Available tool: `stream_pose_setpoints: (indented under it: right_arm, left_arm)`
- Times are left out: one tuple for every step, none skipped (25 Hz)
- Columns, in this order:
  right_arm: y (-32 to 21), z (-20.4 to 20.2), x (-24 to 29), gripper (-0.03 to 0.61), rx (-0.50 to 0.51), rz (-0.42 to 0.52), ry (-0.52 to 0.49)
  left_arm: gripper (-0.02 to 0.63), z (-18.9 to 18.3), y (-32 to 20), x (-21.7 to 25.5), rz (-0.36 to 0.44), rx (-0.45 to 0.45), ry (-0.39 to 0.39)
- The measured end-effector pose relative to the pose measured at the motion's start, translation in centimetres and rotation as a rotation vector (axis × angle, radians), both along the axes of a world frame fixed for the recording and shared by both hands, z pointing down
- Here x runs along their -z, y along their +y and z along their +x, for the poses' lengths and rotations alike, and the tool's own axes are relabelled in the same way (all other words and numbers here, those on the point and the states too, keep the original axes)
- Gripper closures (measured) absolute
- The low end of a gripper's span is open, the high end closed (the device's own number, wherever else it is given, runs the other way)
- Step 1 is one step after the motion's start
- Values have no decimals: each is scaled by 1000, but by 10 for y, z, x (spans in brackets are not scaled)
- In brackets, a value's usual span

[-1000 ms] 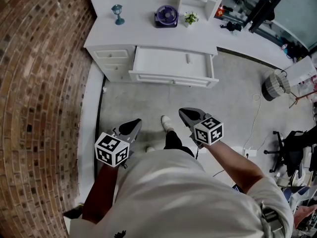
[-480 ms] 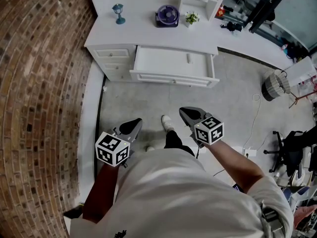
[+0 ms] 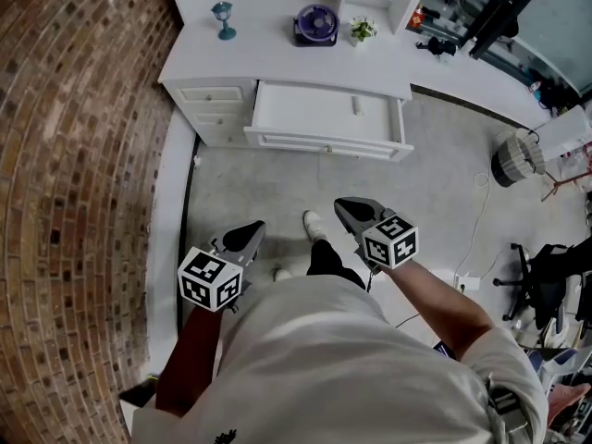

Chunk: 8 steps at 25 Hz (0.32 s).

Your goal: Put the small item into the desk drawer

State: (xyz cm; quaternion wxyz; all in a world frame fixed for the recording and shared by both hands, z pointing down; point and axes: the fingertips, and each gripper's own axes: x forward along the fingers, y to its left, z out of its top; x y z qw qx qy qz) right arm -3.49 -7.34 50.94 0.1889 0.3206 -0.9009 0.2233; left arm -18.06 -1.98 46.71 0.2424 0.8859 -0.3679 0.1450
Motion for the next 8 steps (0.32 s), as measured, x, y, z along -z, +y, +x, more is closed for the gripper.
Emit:
stream_pose_setpoints:
  right_arm:
    - [-2,-1,0,566,3,0,-1]
    - [-3,-2,0,566,7,1,0]
    - [-5,-3,-1,566,11,2,0]
    - [-8,-4,-1,566,15,2,0]
    - [-10,-4,-1,566,18,2,0]
    - [-12,-5,-1,566,22,2,0]
    - [-15,-6,-2,566,26,2,0]
    - [-17,-6,-2,566,30,3,1]
  left_arm:
    - [607,0,-1,-1,-3,1,-1]
    - [607,0,-2,-2,-6,2,-2]
    - [607,0,-3,-3,-9,4,-2]
    - [607,1,-5,-4,-10,5,-2]
    - [607,1,-7,-5,-12,7,-2]
    - [607,2,-10,-6,-13,10,-1]
    - [607,2,-12,-6,-14,12,-1]
    - [607,2,-14,-7,-16,15,0]
